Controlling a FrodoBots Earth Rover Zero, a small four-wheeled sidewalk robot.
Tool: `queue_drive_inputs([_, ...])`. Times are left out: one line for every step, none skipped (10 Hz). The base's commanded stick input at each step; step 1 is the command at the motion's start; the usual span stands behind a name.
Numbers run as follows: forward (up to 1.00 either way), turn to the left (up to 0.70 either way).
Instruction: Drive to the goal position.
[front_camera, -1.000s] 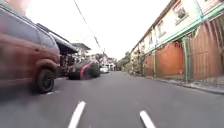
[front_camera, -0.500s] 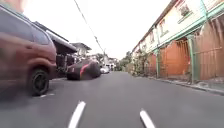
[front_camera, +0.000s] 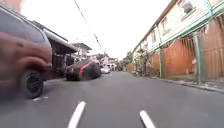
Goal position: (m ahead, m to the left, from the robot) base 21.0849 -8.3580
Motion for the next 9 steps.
queue_drive_inputs([0.70, 0.00])
queue_drive_inputs([0.70, 0.00])
queue_drive_inputs([0.70, 0.00])
queue_drive_inputs([0.70, 0.00])
queue_drive_inputs([0.70, 0.00])
queue_drive_inputs([0.70, 0.00])
queue_drive_inputs([0.70, 0.00])
queue_drive_inputs([0.70, 0.00])
queue_drive_inputs([0.70, 0.00])
